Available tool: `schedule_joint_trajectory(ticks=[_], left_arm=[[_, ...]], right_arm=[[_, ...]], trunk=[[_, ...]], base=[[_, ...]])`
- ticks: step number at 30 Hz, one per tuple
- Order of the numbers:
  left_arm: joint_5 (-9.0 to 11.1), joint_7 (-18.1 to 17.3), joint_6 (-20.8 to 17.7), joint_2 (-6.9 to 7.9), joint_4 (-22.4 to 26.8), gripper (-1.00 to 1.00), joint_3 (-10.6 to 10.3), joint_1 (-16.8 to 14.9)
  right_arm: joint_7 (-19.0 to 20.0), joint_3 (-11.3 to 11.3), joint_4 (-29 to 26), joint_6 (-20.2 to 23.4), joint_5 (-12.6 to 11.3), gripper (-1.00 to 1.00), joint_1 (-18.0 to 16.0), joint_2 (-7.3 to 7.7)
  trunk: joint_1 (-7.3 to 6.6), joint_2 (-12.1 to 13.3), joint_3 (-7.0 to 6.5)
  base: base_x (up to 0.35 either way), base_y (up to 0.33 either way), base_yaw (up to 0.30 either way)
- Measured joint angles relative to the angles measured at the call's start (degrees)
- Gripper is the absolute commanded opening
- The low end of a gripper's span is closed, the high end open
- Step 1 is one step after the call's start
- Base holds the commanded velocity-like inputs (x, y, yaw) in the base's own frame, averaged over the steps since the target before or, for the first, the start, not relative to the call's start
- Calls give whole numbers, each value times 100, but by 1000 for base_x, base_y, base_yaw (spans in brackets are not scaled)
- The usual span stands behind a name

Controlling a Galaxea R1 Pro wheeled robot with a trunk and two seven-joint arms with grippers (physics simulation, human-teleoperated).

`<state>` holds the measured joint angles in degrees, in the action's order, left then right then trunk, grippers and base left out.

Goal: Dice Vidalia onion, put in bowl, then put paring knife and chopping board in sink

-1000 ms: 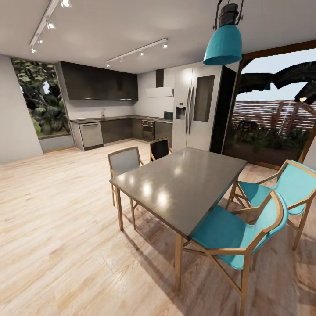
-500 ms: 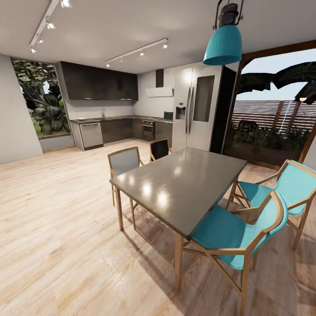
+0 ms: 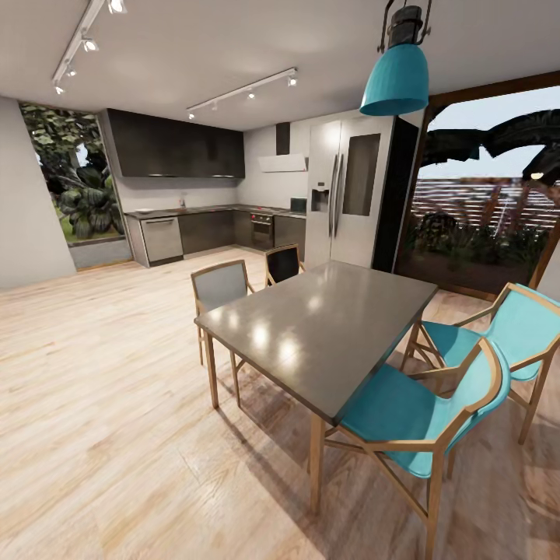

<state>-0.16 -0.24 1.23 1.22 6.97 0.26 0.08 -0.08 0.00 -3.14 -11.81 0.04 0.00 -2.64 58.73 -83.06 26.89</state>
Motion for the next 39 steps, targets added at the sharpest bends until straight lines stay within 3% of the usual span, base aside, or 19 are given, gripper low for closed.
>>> schedule_joint_trajectory(ticks=[6, 20, 29, 39], left_arm=[[-5, 15, 249, 10, 2, 100, -2, 0], [0, 16, 252, 1, 158, 100, -2, 0], [6, 9, 253, 5, 168, 100, -3, 0], [8, 0, 253, 18, 170, 100, -1, 0]], right_arm=[[0, 1, -34, -9, -12, 100, 0, 0], [0, 0, -43, -9, -12, 100, 0, 13], [-8, -6, -63, -8, -1, 100, 0, 18], [-8, -5, -270, -7, 4, 100, 0, 5]], trunk=[[0, 0, 0], [2, 1, 0], [3, 0, 0], [0, 0, 0]], base=[[0, 0, 0], [-95, 27, 0], [-267, 158, 33], [-100, 258, 220]])
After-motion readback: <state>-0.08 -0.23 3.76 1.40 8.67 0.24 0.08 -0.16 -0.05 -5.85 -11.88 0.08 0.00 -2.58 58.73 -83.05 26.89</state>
